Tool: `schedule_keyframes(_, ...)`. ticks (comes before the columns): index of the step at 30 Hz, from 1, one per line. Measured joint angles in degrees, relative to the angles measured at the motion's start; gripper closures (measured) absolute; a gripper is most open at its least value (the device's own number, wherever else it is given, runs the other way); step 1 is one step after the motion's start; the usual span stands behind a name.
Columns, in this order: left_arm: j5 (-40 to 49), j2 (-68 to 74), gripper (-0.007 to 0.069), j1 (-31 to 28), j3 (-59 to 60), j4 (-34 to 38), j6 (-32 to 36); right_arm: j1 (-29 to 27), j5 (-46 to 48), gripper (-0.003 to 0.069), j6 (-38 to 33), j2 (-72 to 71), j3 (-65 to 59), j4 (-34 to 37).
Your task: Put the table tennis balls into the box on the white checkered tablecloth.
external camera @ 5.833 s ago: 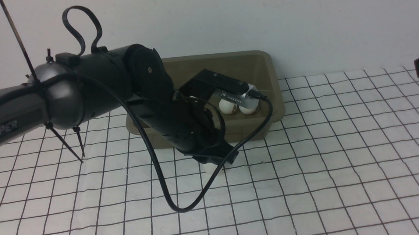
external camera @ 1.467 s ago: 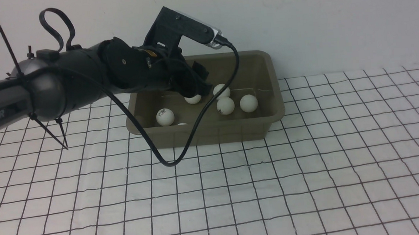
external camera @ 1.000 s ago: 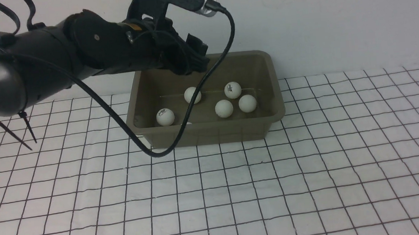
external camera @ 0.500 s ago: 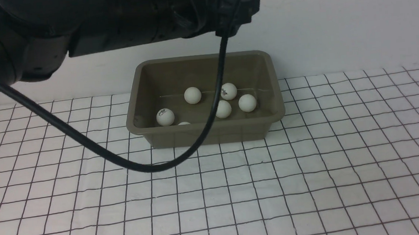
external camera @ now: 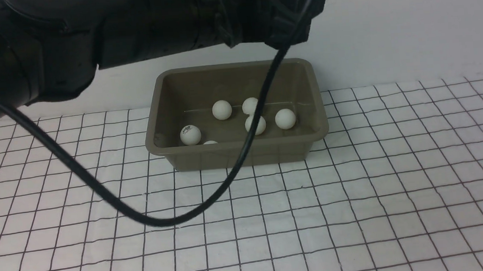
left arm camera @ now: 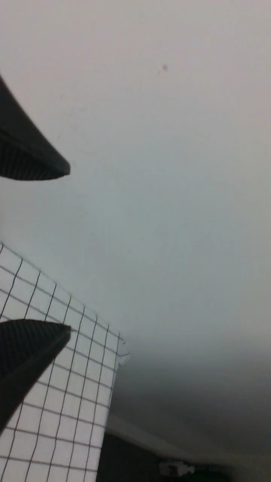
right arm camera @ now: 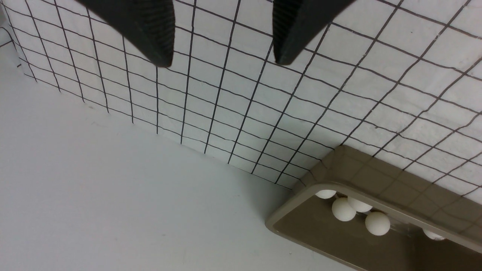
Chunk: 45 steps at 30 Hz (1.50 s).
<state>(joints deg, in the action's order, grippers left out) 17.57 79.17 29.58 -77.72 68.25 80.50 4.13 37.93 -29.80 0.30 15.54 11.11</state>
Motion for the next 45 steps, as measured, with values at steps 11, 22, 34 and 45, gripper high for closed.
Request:
schedule_keyframes(11,24.79,-12.70,0.0178,-5.41,0.58,-54.66,-61.22,0.00,0.00,0.0324,0.00,0.00,0.00,0.16)
schedule_keyframes(22,23.25,-28.74,0.0178,-13.01,23.41,-66.95,-75.50,0.00,0.00,0.0324,0.00,0.00,0.00,0.28)
schedule_keyframes(34,10.16,-61.80,0.0178,-36.57,62.82,-63.38,-76.10,0.00,0.00,0.0324,0.00,0.00,0.00,0.42)
schedule_keyframes(45,8.56,-73.43,0.0178,-39.17,74.28,-62.32,-75.12,0.00,0.00,0.0324,0.00,0.00,0.00,0.42)
